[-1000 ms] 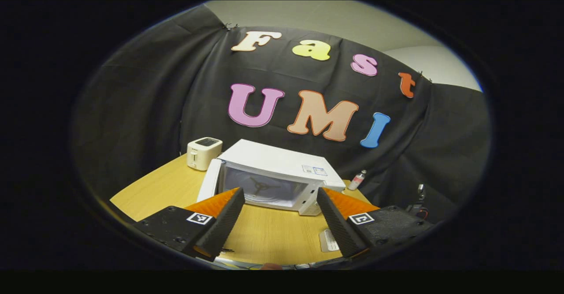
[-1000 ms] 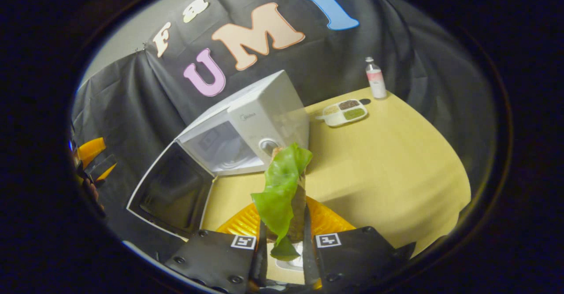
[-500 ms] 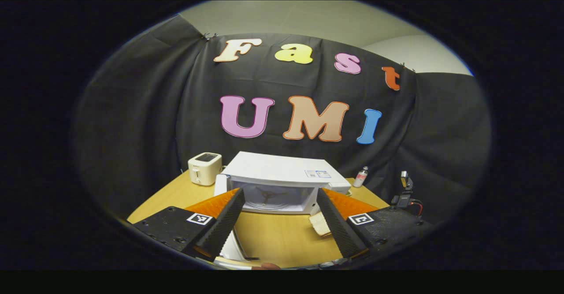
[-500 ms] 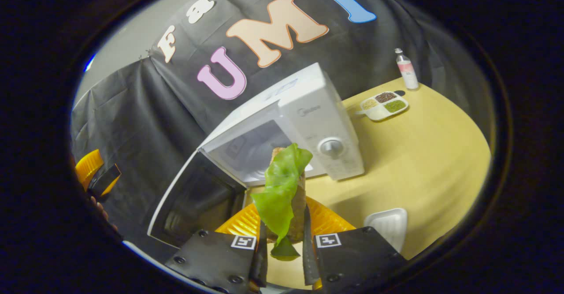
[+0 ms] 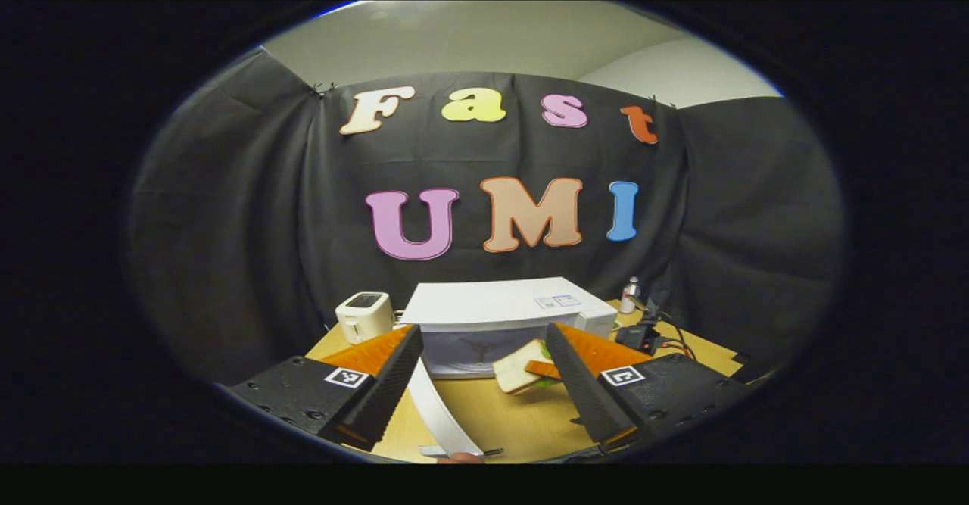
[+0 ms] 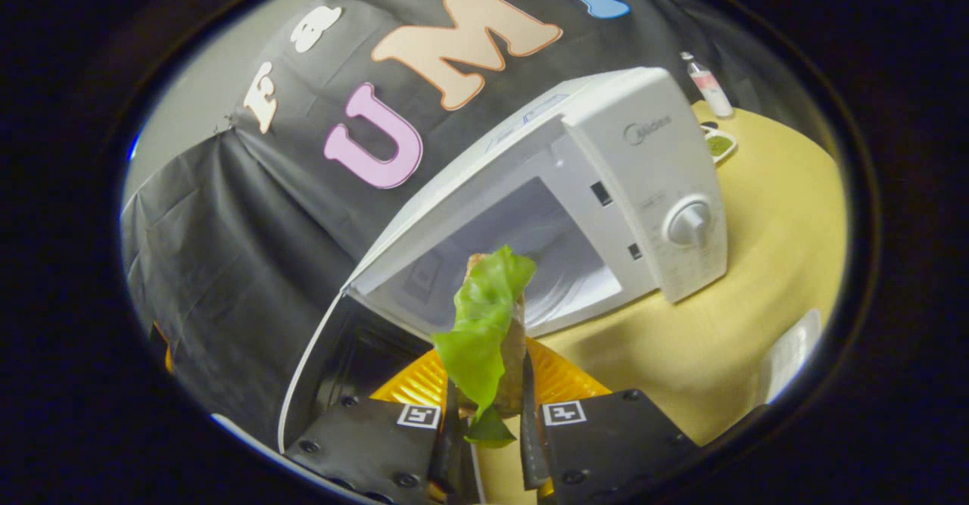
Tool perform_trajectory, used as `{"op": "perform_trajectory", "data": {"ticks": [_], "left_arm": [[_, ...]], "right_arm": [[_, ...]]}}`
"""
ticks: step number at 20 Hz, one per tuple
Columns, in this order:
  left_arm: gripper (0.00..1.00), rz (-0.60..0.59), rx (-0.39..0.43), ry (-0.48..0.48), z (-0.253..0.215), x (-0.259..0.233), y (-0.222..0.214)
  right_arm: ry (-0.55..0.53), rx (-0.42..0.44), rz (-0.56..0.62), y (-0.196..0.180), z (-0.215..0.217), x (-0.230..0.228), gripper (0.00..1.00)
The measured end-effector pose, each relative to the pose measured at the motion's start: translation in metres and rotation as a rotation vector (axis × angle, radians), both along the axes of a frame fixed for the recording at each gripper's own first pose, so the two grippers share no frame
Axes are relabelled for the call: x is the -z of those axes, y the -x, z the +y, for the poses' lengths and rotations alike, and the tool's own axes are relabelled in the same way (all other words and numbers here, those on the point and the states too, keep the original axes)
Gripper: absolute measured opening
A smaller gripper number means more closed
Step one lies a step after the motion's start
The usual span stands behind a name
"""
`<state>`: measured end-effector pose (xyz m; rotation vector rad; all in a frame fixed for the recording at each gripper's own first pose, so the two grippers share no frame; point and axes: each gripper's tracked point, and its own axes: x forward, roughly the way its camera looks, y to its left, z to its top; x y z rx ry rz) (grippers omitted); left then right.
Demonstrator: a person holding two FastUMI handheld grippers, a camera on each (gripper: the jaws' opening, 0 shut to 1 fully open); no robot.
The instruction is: Open the microwave oven with the left hand, put the food in, and close the microwave oven.
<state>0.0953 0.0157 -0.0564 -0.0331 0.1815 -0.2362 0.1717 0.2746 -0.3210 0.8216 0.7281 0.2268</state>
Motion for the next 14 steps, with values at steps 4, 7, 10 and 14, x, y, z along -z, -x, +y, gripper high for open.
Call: {"op": "perform_trajectory", "data": {"ticks": [4,7,10,14], "left_arm": [[0.95,0.021,0.001,-0.015,0.018,0.008,0.007],[0.95,0.04,-0.017,-0.023,0.036,0.013,0.01],[0.95,0.055,-0.043,-0.036,0.054,0.018,0.012],[0.95,0.09,-0.088,-0.038,0.073,0.029,0.016]], "right_arm": [[-0.028,0.146,-0.004,-0.036,0.021,-0.001,0.27],[-0.048,0.254,0.013,-0.057,0.025,0.007,0.27],[-0.056,0.312,0.018,-0.075,0.032,0.017,0.27],[-0.046,0.398,0.014,-0.096,0.038,0.033,0.27]]}}
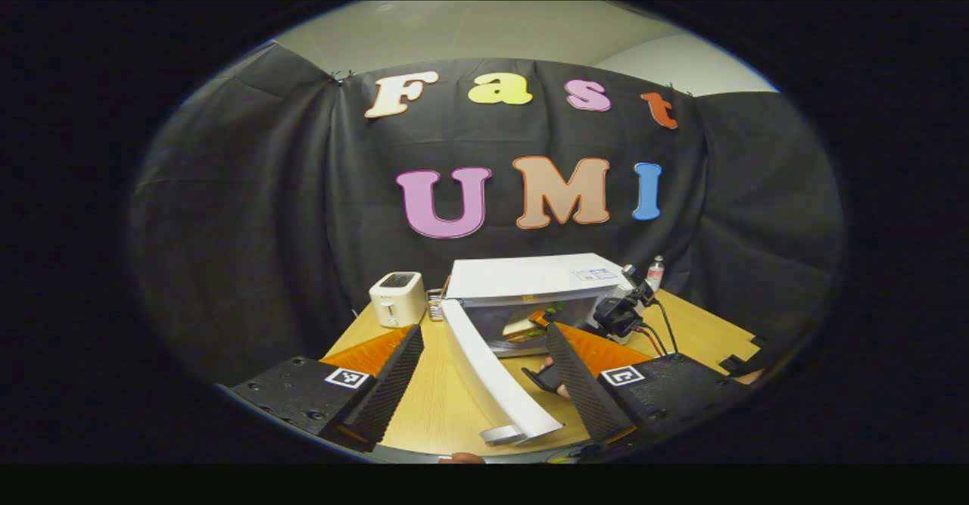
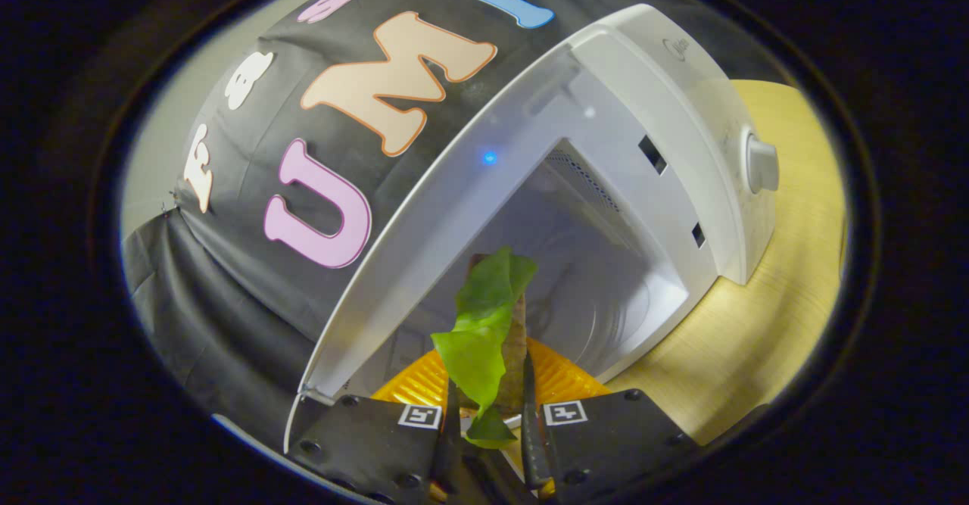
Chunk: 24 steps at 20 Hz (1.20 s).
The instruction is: Open the microwave oven with the left hand, put the food in, and close the microwave oven.
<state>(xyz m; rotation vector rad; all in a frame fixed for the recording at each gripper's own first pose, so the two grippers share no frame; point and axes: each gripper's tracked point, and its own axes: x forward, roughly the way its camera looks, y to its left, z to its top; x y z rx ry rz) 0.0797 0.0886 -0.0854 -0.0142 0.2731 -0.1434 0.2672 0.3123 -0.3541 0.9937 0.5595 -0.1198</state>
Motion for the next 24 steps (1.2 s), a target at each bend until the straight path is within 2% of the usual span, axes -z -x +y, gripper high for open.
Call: {"op": "perform_trajectory", "data": {"ticks": [4,5,6,10,11,12,14,15,16,17,18,20,21,24], "left_arm": [[0.95,0.037,-0.042,0.012,0.016,0.011,0.008],[0.96,0.046,-0.054,0.02,0.02,0.013,0.009],[0.96,0.056,-0.065,0.026,0.023,0.017,0.012],[0.96,0.087,-0.088,0.042,0.034,0.023,0.016],[0.96,0.085,-0.091,0.042,0.036,0.021,0.015],[0.96,0.087,-0.092,0.044,0.036,0.022,0.013],[0.98,0.096,-0.083,0.053,0.031,0.025,0.012],[0.96,0.097,-0.077,0.057,0.028,0.025,0.011],[0.96,0.1,-0.07,0.06,0.026,0.026,0.01],[0.96,0.103,-0.065,0.062,0.024,0.026,0.01],[0.96,0.1,-0.061,0.061,0.023,0.025,0.008],[0.94,0.086,-0.058,0.053,0.024,0.02,0.005],[0.94,0.08,-0.059,0.047,0.025,0.017,0.003],[0.96,0.086,-0.055,0.061,0.022,0.02,0.002]], "right_arm": [[0.013,0.049,-0.005,-0.016,0.008,0.013,0.27],[0.018,0.057,-0.004,-0.02,0.009,0.018,0.34],[0.024,0.063,0.003,-0.023,0.011,0.024,0.34],[0.06,0.034,0.021,-0.025,0.02,0.038,0.35],[0.078,0.03,0.012,-0.026,0.019,0.038,0.27],[0.1,0.024,0.003,-0.027,0.018,0.038,0.34],[0.143,0.002,-0.012,-0.028,0.016,0.044,0.34],[0.156,-0.009,-0.021,-0.031,0.016,0.045,0.32],[0.158,-0.019,-0.02,-0.033,0.015,0.047,0.39],[0.172,-0.02,-0.004,-0.034,0.013,0.051,0.32],[0.172,-0.028,-0.001,-0.035,0.012,0.051,0.43],[0.197,-0.03,0.022,-0.034,0.008,0.055,0.44],[0.227,-0.032,0.043,-0.032,0.004,0.064,0.51],[0.307,-0.074,0.06,-0.029,-0.002,0.07,0.79]]}}
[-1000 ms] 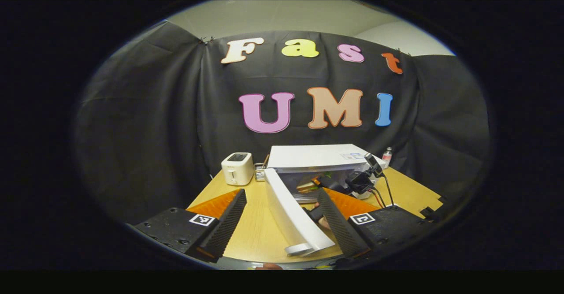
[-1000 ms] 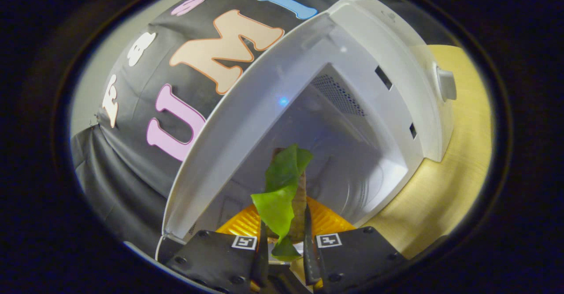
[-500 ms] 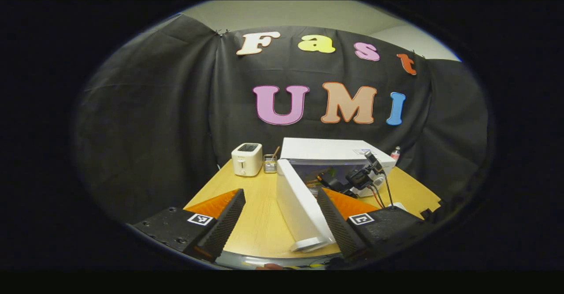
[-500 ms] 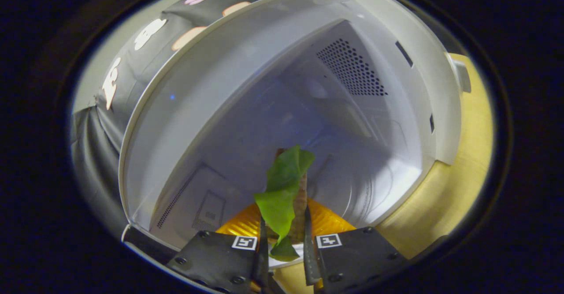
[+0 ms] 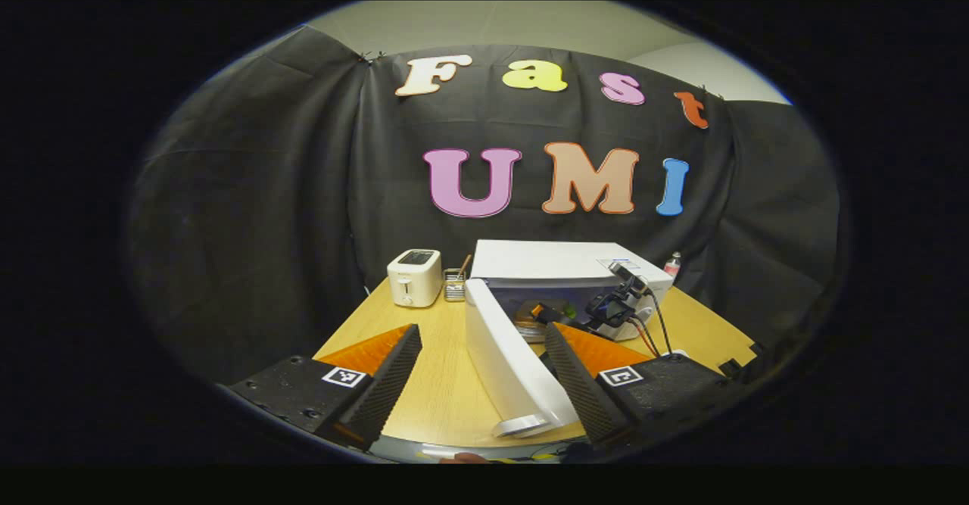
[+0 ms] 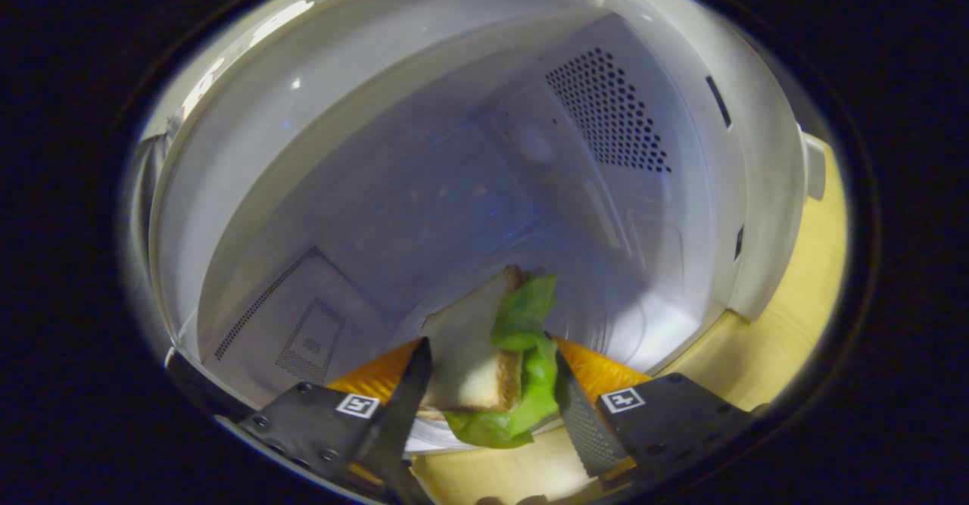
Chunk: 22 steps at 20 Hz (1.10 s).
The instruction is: Open the microwave oven with the left hand, put the food in, and close the microwave oven.
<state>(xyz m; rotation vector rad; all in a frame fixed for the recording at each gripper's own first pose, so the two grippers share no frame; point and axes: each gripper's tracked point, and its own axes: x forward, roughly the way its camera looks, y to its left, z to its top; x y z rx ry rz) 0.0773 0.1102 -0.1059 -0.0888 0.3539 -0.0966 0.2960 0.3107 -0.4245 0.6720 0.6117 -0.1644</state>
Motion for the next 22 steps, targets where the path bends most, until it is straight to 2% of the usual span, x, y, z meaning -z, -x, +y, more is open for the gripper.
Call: {"op": "perform_trajectory", "data": {"ticks": [1,3,4,5,10,11,13,18,22], "left_arm": [[0.96,0.005,-0.002,0.015,-0.002,0.001,0.0],[0.94,0.014,-0.007,0.039,-0.006,0.003,0.0],[0.94,0.015,-0.006,0.049,-0.007,0.003,0.0],[0.96,0.013,-0.003,0.058,-0.008,0.002,0.001],[0.94,0.004,-0.015,0.063,-0.005,0.004,-0.003],[0.99,0.001,-0.017,0.058,-0.003,0.003,-0.001],[0.96,-0.007,-0.022,0.043,0.002,0.002,0.0],[0.96,-0.015,-0.059,-0.005,0.017,0.01,0.006],[0.94,0.001,-0.111,-0.028,0.032,0.029,0.018]], "right_arm": [[0.034,-0.014,0.001,0.001,-0.004,-0.001,0.88],[0.094,-0.04,-0.007,-0.001,-0.012,-0.006,0.9],[0.119,-0.057,-0.013,-0.001,-0.016,-0.009,0.99],[0.139,-0.072,-0.021,-0.001,-0.02,-0.013,0.99],[0.188,-0.169,-0.016,0.02,-0.035,-0.021,0.99],[0.199,-0.193,-0.026,0.028,-0.037,-0.027,0.91],[0.201,-0.254,-0.062,0.04,-0.037,-0.044,0.92],[0.186,-0.344,-0.16,0.07,-0.049,-0.104,0.92],[0.263,-0.367,-0.294,0.067,-0.084,-0.168,0.91]]}}
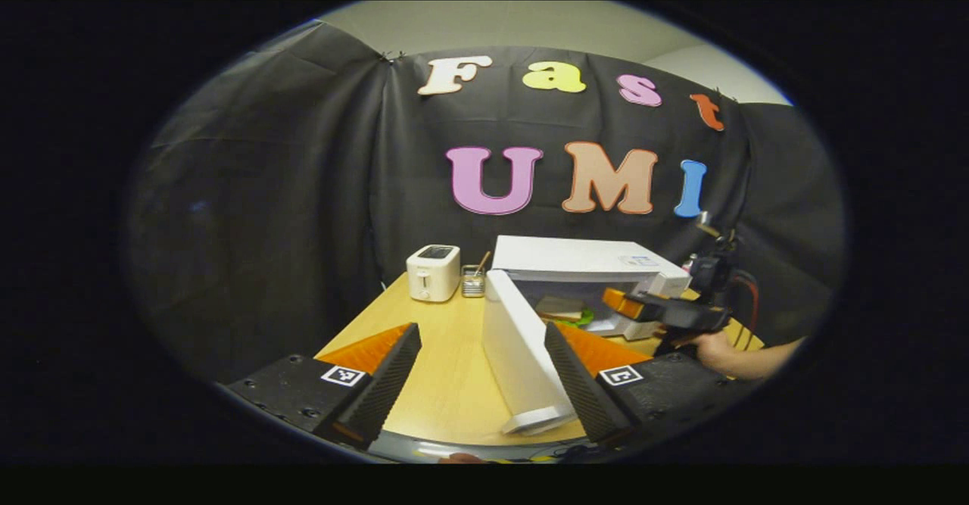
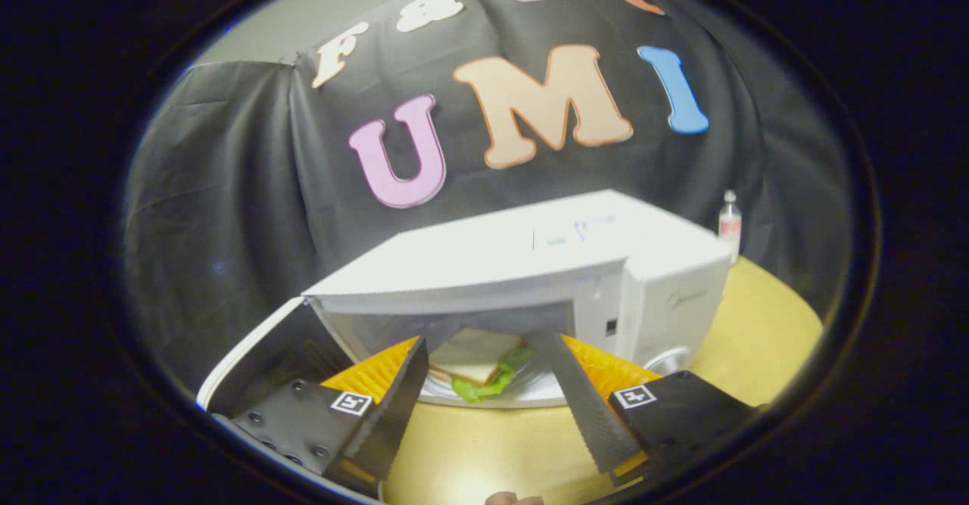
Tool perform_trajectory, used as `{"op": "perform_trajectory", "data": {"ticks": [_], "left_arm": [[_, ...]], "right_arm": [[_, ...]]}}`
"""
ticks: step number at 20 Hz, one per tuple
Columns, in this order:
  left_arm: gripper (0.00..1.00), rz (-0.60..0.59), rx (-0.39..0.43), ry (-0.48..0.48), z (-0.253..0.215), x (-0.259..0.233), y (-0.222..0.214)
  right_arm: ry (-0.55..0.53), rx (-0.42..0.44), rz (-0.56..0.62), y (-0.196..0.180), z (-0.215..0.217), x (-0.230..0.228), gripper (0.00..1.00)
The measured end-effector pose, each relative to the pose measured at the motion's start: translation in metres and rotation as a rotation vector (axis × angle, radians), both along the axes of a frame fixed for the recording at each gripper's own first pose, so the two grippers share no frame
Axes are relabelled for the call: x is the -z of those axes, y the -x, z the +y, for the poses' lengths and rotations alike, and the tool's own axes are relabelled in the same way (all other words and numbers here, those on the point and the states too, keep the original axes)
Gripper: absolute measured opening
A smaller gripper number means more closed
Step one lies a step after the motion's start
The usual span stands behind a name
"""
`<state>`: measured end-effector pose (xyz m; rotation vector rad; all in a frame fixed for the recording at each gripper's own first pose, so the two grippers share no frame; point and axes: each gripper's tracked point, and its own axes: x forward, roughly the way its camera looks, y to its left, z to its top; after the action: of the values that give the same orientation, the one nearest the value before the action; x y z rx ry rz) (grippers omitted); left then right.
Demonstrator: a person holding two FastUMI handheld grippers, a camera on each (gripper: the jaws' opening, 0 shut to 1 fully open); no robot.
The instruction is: Open the microwave oven with the left hand, put the food in, and close the microwave oven.
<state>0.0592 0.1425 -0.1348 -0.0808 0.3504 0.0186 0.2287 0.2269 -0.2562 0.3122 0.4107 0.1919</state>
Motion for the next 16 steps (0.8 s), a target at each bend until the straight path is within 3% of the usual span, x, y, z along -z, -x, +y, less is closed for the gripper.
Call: {"op": "perform_trajectory", "data": {"ticks": [9,10,11,12,16], "left_arm": [[0.96,0.053,-0.117,-0.02,0.037,0.044,0.02],[0.92,0.065,-0.124,-0.047,0.04,0.054,0.024],[0.92,0.089,-0.122,-0.06,0.041,0.064,0.028],[0.93,0.1,-0.121,-0.074,0.039,0.071,0.029],[0.21,0.156,-0.14,-0.112,0.04,0.094,0.036]], "right_arm": [[0.004,0.077,-0.158,-0.004,-0.081,-0.094,0.91],[0.015,0.079,-0.171,-0.003,-0.087,-0.1,0.99],[0.03,0.082,-0.183,-0.002,-0.093,-0.105,0.91],[0.042,0.083,-0.194,0.0,-0.099,-0.111,0.91],[0.063,0.112,-0.221,0.007,-0.121,-0.127,0.91]]}}
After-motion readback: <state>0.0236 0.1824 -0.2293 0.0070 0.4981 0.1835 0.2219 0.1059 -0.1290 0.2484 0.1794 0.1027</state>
